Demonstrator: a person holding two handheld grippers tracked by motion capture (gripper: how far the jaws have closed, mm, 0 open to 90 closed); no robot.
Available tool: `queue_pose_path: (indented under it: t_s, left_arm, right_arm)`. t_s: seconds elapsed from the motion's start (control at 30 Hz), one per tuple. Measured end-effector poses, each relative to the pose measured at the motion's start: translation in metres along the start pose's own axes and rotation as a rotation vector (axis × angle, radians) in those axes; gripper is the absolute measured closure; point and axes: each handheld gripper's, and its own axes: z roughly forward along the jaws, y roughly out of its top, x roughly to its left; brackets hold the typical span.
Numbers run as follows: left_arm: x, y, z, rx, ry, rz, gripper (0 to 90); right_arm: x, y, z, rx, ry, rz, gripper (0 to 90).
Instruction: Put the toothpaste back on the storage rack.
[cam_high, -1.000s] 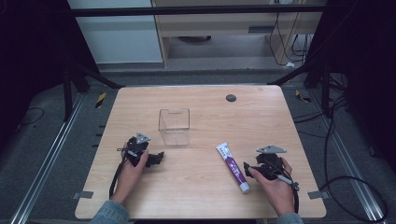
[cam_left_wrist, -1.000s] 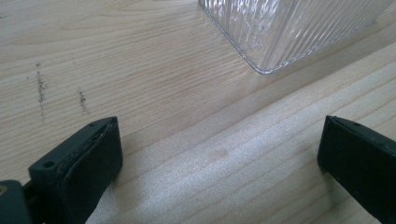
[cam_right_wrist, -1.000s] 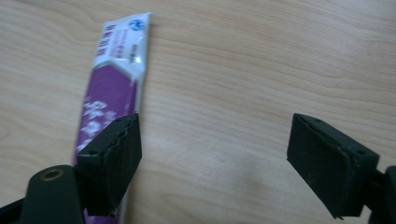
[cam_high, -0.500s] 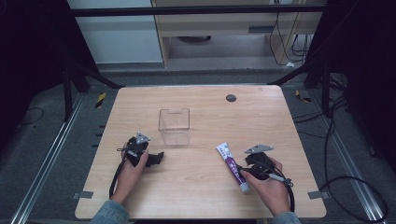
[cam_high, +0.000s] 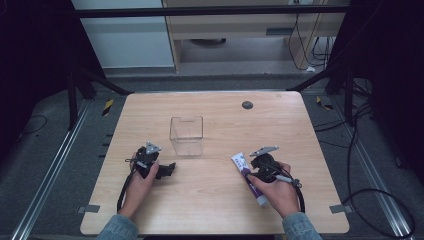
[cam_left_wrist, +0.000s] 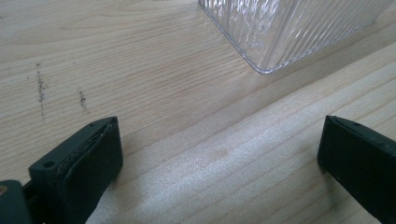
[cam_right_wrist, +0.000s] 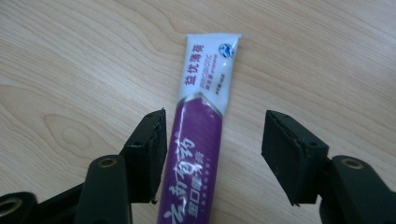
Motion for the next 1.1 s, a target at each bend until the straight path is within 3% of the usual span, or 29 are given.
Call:
queue_pose_path:
  t_s: [0.77, 1.1]
  left_arm:
    - [0.000, 0.000, 0.000, -0.001, 0.000, -0.001, 0.0]
    - [0.000, 0.000, 0.000, -0.001, 0.000, -0.001, 0.0]
  right_arm:
    - [0.000, 0.024, 0.021, 0.087, -0.019, -0.013, 44.1]
    - [0.001, 0.024, 0.029, 0.112, 0.007, 0.009, 42.6]
